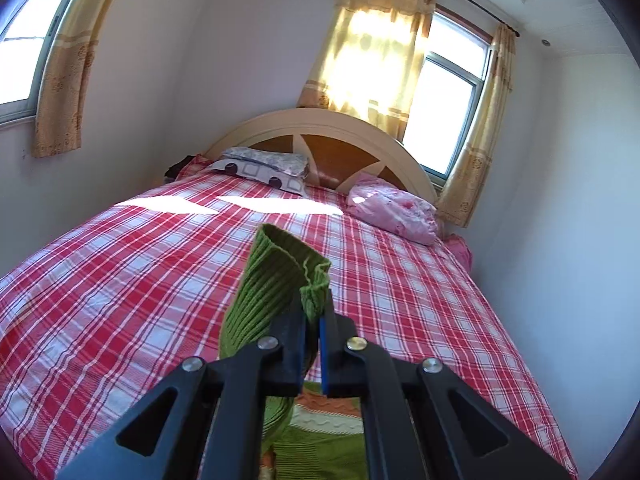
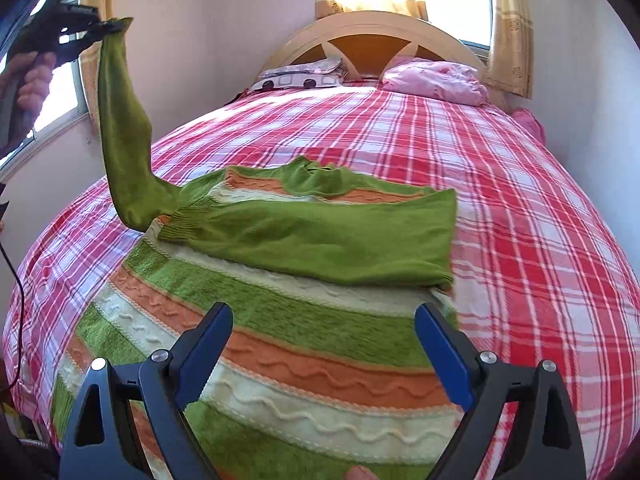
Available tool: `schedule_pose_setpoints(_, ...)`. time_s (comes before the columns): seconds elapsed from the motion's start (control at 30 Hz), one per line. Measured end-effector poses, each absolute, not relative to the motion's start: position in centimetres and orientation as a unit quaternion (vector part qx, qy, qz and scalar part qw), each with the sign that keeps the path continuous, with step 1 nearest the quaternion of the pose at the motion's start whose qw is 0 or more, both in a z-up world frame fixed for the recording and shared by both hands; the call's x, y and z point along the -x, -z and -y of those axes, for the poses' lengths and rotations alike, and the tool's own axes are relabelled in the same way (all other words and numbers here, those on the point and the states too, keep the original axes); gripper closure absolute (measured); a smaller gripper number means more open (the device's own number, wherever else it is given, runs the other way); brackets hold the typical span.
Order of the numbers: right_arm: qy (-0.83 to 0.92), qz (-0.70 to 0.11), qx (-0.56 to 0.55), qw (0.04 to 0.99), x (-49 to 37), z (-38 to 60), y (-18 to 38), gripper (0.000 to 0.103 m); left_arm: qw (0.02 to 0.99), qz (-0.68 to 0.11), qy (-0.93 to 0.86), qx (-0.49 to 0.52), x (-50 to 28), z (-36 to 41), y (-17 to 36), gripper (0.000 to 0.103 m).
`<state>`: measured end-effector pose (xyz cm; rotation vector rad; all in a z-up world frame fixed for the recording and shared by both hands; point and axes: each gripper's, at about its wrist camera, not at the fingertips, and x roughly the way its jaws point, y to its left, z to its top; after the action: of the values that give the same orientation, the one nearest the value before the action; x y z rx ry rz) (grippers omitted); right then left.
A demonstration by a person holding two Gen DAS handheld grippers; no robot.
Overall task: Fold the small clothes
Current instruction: 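Lift the sleeve with the left gripper, lay it across the body, release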
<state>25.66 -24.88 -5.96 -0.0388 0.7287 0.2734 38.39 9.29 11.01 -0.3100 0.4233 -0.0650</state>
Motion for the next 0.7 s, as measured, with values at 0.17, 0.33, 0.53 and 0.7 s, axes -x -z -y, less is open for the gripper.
schedule_pose_setpoints(0.17, -0.117, -0.361, 0.01, 0.925, -23.9, 27.4, 6.7, 0.01, 0.964, -0.215, 0.072, 0.142, -39.3, -4.2, -10.7, 0.098)
schedule_pose_setpoints(0.33, -0.103, -0.375, 0.004, 0.921, -22.4, 29.6, 8.1, 0.01, 0.958, -0.23, 0.105, 0.138, -40.3, 1.0, -9.3, 0.098)
schedule_pose_setpoints(0.53, -0.091, -0.381, -0.017, 0.92, -21.2, 31.3, 9.4, 0.01, 0.947, -0.256, 0.127, 0.145, -41.4, 6.8, -5.6, 0.098)
schedule_pose_setpoints(0.7, -0.073, -0.378, -0.05, 0.922, -20.4, 32.9, 10.4, 0.01, 0.943, -0.286, 0.129, 0.114, -42.0, 12.3, -1.4, 0.098)
